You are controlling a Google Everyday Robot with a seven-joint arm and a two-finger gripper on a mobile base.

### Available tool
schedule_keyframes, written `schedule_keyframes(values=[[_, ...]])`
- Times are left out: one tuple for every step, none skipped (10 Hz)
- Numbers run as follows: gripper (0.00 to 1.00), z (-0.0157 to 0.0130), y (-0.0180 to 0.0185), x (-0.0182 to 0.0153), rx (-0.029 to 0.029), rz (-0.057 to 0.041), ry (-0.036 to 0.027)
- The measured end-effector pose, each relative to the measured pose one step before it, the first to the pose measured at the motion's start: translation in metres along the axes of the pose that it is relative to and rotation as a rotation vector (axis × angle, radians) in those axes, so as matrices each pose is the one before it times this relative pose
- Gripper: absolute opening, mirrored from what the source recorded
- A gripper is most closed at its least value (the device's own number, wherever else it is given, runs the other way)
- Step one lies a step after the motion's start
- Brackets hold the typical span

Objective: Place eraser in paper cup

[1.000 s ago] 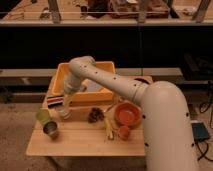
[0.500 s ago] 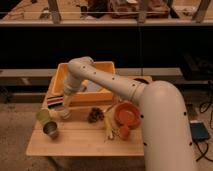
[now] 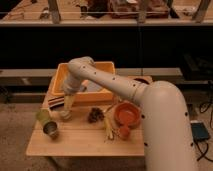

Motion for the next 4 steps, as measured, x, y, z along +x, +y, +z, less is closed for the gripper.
schedule_keyframes(values=[[0.80, -0.00088, 0.00070, 0.00166, -0.00061, 0.00582, -0.00613], [0.80, -0.00309, 0.00068, 0.00351, 0.00266, 0.00568, -0.00866], [0.80, -0.00404, 0.00061, 0.00484, 0.00467, 0.00658, -0.01155], [0.80, -0.00307, -0.00005, 0.00342, 0.00419, 0.00426, -0.00423]])
